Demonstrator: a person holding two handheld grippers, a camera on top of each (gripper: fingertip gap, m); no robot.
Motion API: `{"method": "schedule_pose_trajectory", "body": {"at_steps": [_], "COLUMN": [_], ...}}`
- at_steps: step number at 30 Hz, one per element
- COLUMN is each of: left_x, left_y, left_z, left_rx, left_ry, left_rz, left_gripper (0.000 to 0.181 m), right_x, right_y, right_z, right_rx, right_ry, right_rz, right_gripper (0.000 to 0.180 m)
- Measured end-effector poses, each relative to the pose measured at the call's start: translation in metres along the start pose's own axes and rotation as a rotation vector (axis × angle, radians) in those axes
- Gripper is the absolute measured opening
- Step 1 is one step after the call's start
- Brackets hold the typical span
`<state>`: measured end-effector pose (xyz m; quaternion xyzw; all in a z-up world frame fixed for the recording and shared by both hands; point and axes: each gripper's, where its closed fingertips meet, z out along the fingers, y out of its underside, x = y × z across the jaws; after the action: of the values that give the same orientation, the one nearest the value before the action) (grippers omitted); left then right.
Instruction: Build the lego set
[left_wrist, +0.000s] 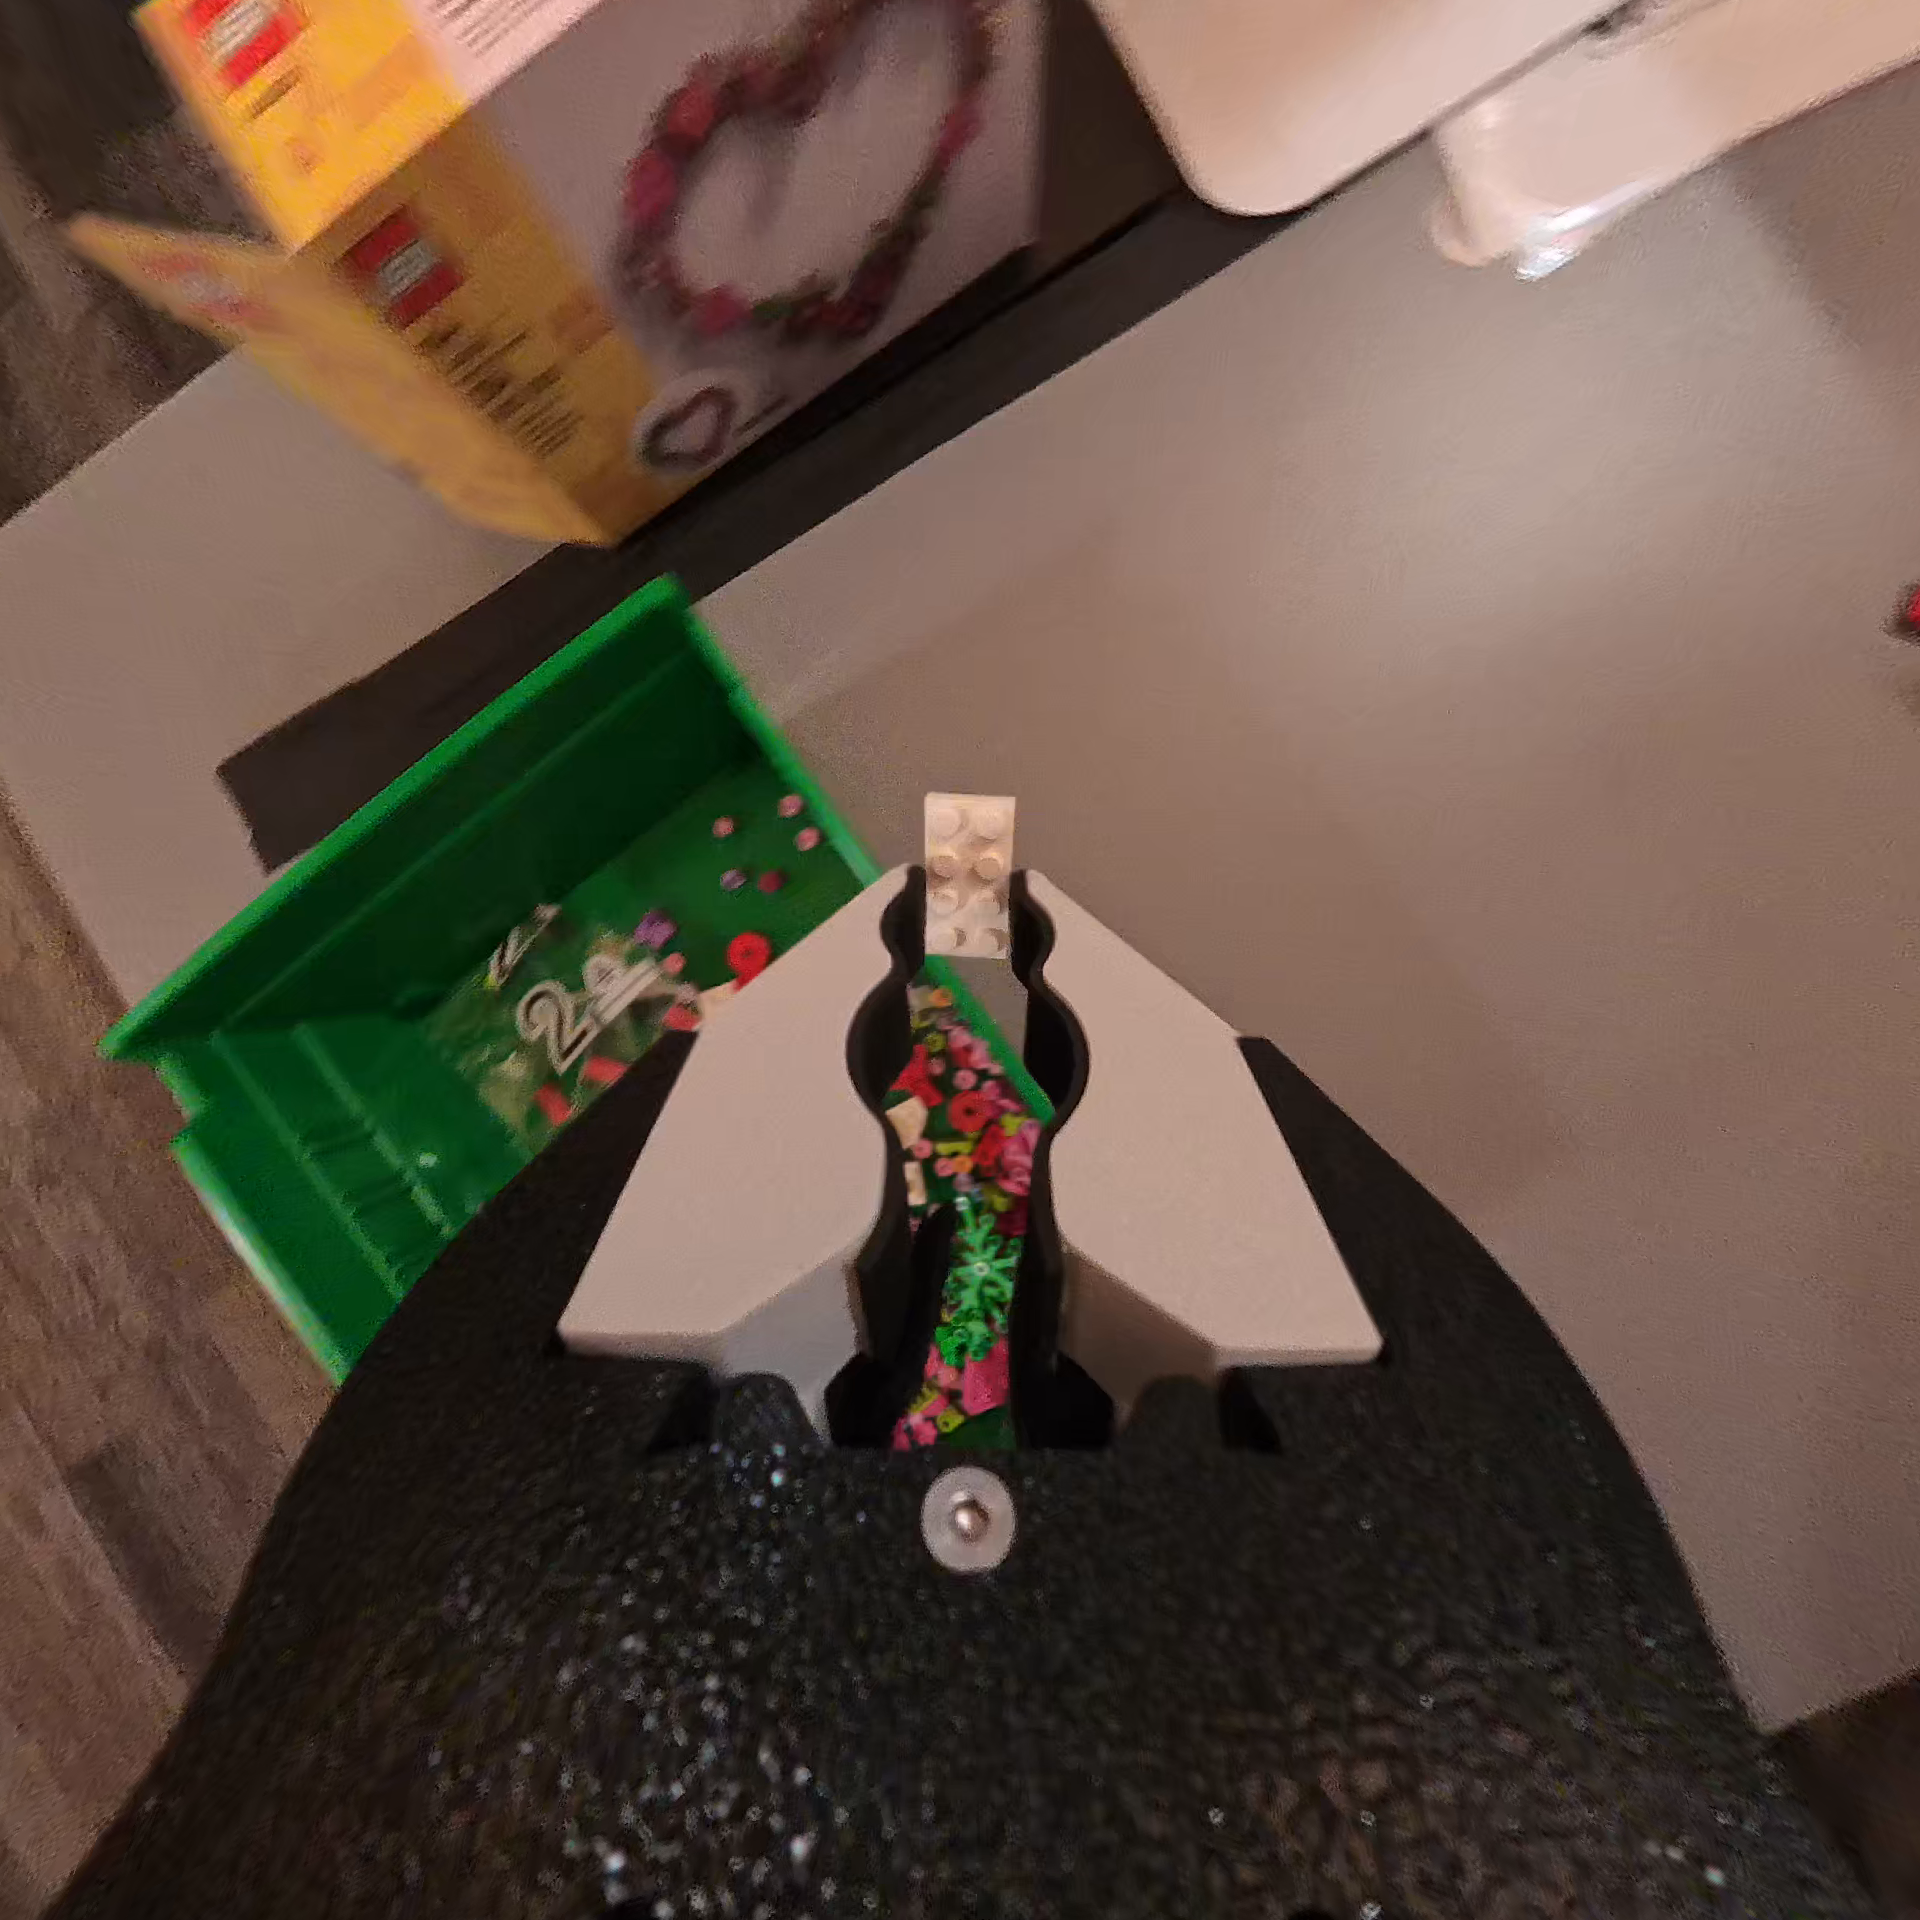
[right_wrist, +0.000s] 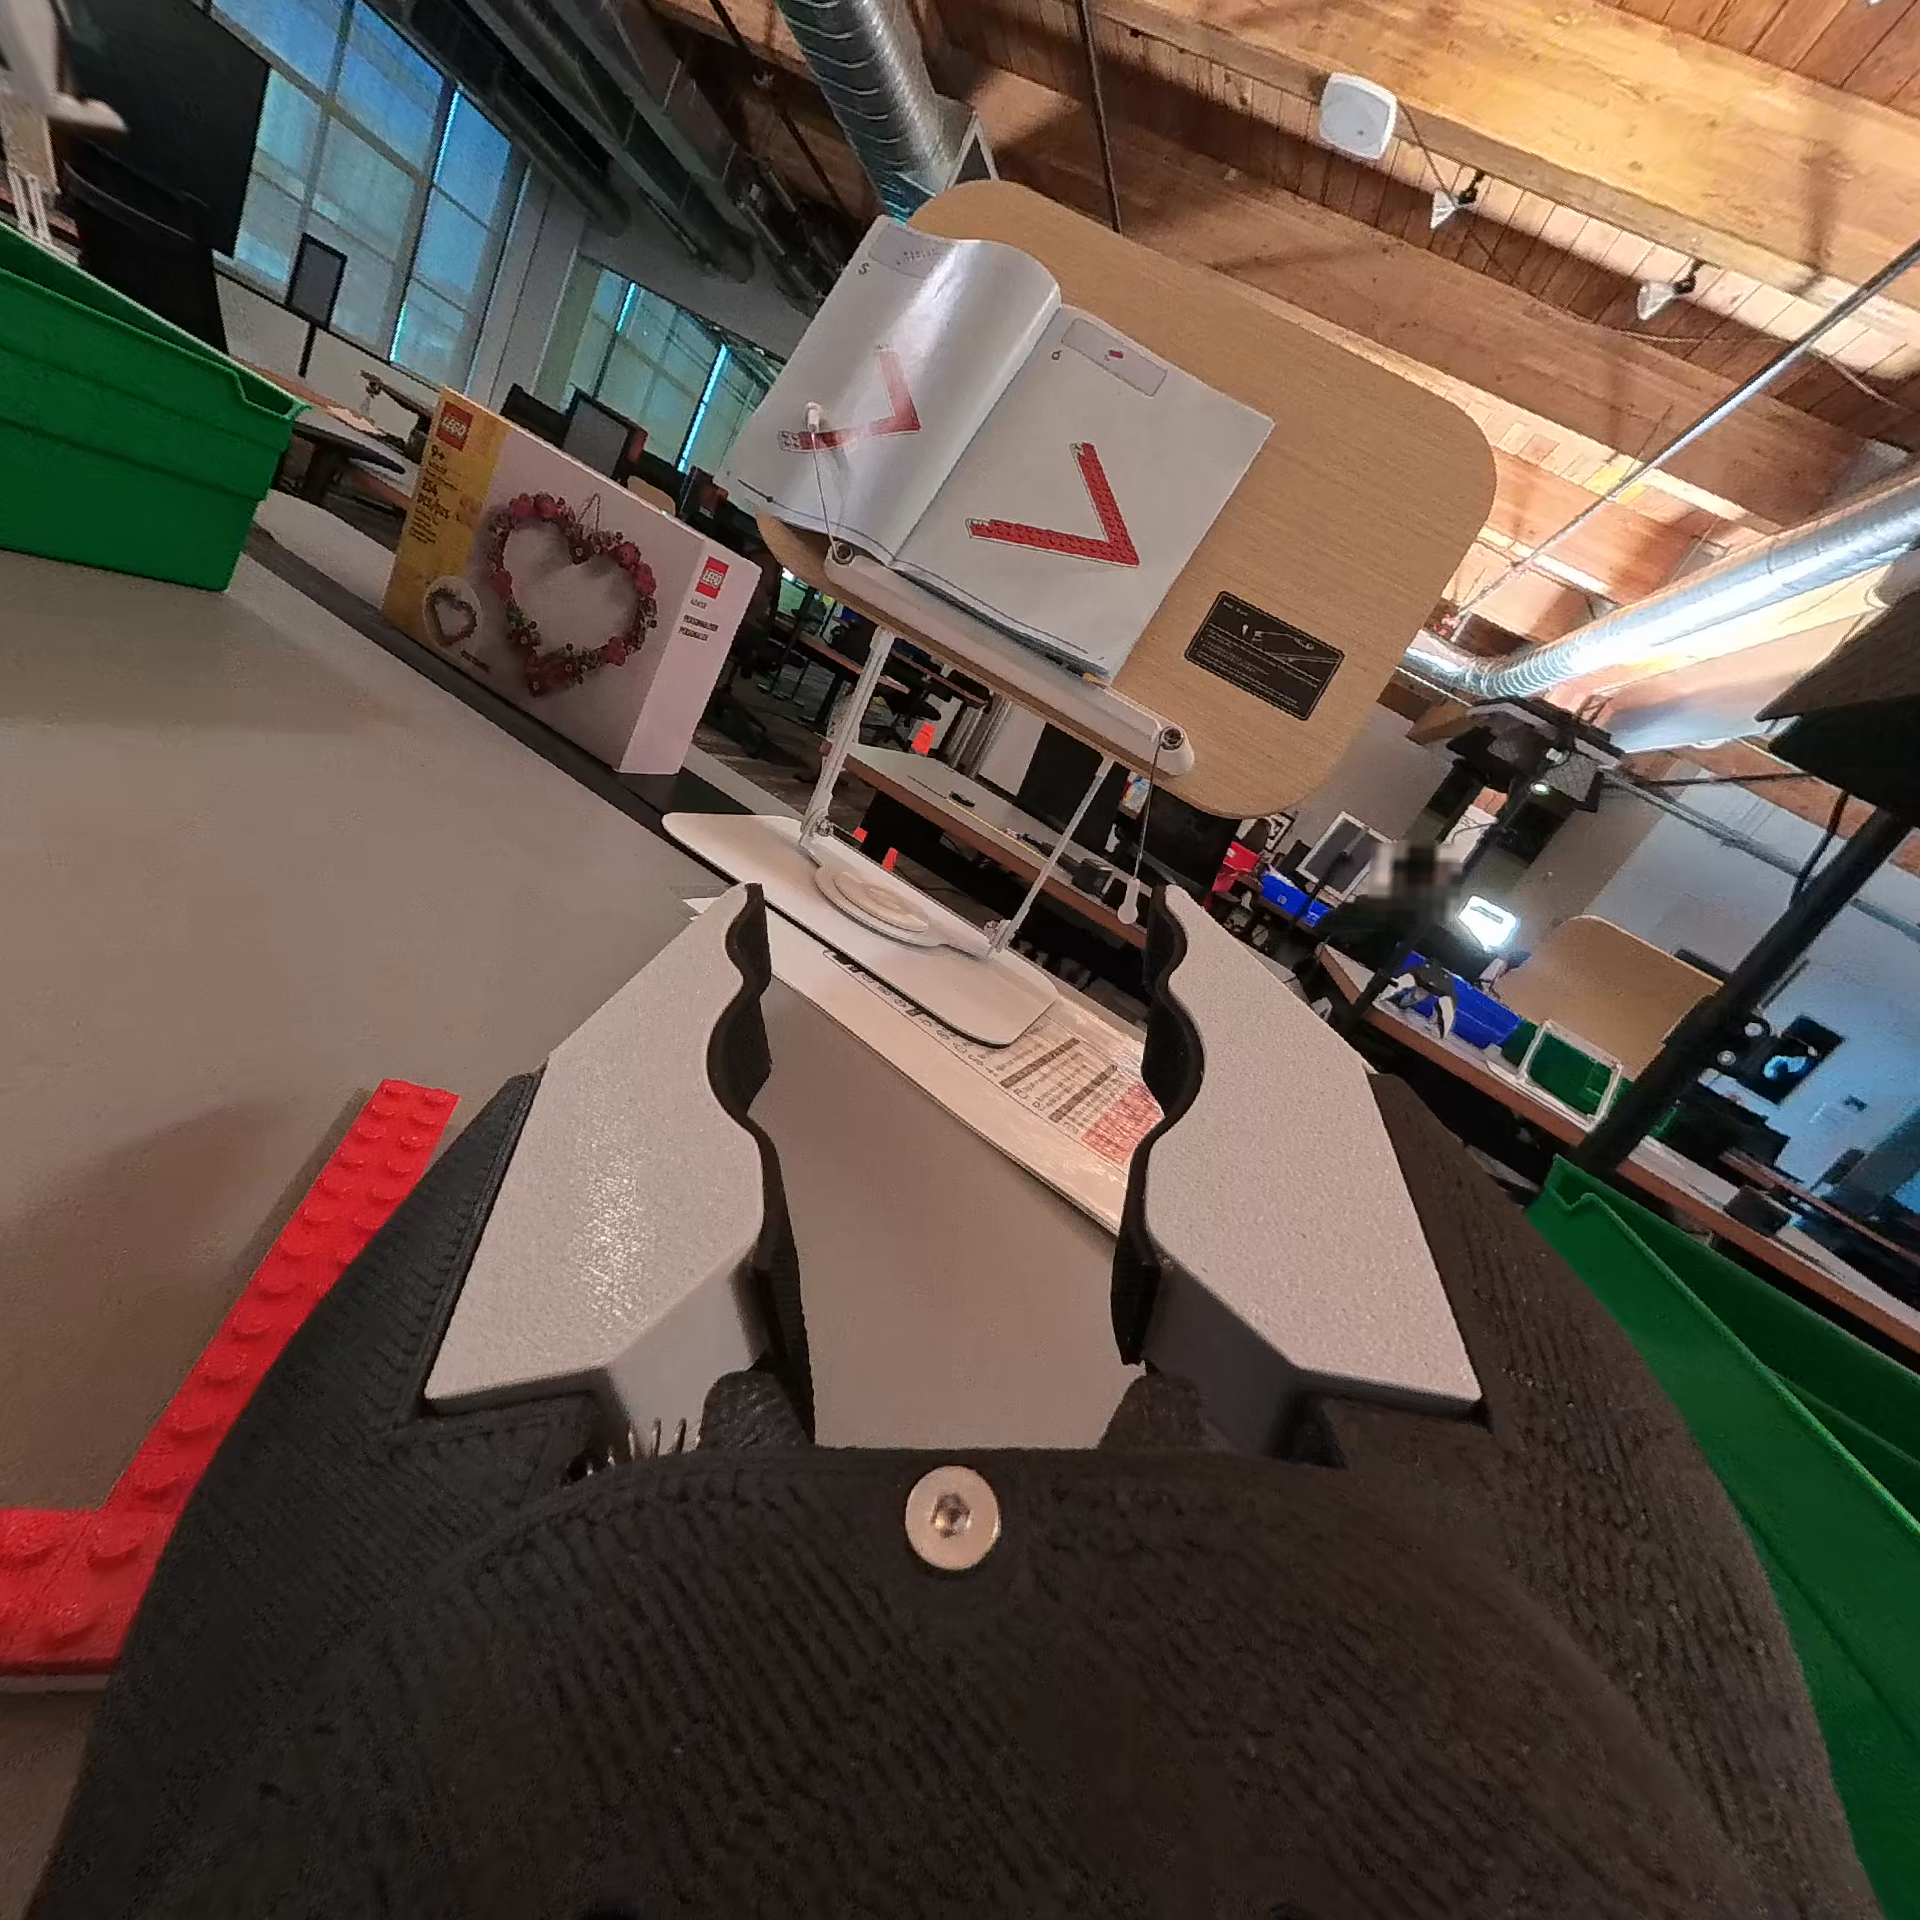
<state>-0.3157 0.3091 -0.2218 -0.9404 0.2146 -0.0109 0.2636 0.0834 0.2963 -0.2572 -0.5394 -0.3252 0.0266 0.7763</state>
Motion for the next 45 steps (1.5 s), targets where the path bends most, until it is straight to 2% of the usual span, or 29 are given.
{"method": "schedule_pose_trajectory", "body": {"at_steps": [1,6,10,16,23,30,32,38,41,45], "left_x": [0.015,0.081,0.11,0.13,0.124,0.12,0.119,0.122,0.12,0.094], "left_y": [-0.004,0.001,0.009,0.022,0.034,0.036,0.037,0.035,0.027,0.012], "left_z": [0.002,0.036,0.074,0.117,0.141,0.146,0.146,0.141,0.124,0.072], "left_rx": [-0.014,-0.136,-0.214,-0.315,-0.399,-0.402,-0.409,-0.396,-0.354,-0.236], "left_ry": [0.017,0.063,0.055,0.118,0.134,0.155,0.156,0.175,0.17,0.064], "left_rz": [0.043,0.25,0.369,0.359,0.281,0.228,0.215,0.208,0.209,0.223], "left_gripper": [0.014,0.014,0.014,0.014,0.014,0.015,0.026,0.035,0.039,0.038], "right_x": [0.0,-0.001,-0.001,-0.001,0.0,0.001,0.002,0.0,0.0,0.001], "right_y": [0.0,0.0,-0.001,-0.001,-0.001,-0.001,-0.001,-0.001,-0.001,-0.001], "right_z": [0.0,0.001,0.001,0.001,0.001,0.001,0.001,0.001,0.001,0.001], "right_rx": [0.0,0.002,0.004,0.004,0.006,0.007,0.008,0.006,0.01,0.013], "right_ry": [0.0,-0.004,-0.006,-0.007,0.0,0.001,0.005,-0.002,-0.003,-0.002], "right_rz": [0.0,-0.001,0.001,0.002,0.012,0.015,0.022,0.011,0.013,0.018], "right_gripper": [0.071,0.071,0.072,0.072,0.072,0.072,0.072,0.071,0.071,0.072]}}
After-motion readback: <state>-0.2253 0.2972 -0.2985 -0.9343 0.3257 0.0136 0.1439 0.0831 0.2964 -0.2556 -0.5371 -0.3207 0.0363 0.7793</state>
